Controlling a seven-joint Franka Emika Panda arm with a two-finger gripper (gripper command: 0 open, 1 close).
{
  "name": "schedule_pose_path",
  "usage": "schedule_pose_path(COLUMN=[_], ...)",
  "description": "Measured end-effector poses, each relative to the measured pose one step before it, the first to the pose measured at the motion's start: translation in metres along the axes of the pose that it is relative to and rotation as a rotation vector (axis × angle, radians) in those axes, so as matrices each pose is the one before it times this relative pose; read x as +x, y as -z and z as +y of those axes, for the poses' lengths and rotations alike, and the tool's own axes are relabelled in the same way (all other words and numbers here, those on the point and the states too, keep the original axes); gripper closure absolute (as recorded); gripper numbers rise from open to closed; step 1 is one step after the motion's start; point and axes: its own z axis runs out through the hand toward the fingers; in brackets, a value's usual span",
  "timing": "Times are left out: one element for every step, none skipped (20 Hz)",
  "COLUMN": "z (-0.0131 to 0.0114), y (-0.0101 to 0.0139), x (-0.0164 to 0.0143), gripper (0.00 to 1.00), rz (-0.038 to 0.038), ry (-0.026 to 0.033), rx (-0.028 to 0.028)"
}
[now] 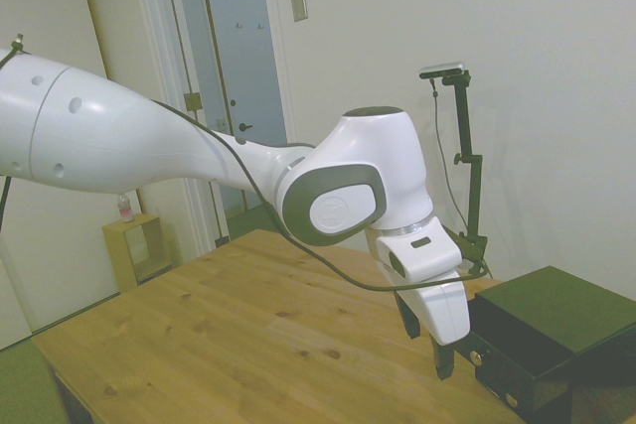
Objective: Close the top drawer
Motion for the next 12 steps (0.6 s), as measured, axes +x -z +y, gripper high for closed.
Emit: schedule_pose_path(z=[-0.00229,-0.00147,-0.00077,-0.00063,-0.00042,-0.00027,-0.00021,-0.00030,-0.00013,-0.00011,-0.00001,0.00006], y=[0.00020,0.00020,0.00030,0.00026,-0.00006,-0.00031,-0.00048,-0.00050,-0.00068,-0.00061,-0.00064,-0.00067], x=[-0.00017,-0.00034,0.00014,0.00039,0.00026,0.00018,0.00005,0.00011,0.00013,0.00034,0.00036,0.00052], gripper=[1.00,1.00,1.00,1.00,1.00,1.00,1.00,1.00,1.00,1.00,1.00,1.00], rz=[0.00161,0.00068,0.00016,0.00017,0.00039,-0.00020,-0.00098,-0.00040,-0.00025,0.00002,-0.00005,-0.00002], ry=[0.00265,0.00190,0.00057,-0.00007,0.00005,-0.00006,-0.00032,0.00000,-0.00008,-0.00032,-0.00048,-0.00078], rx=[0.00098,0.00064,-0.00016,-0.00001,-0.00009,-0.00059,-0.00081,-0.00086,-0.00100,-0.00095,-0.00104,-0.00104])
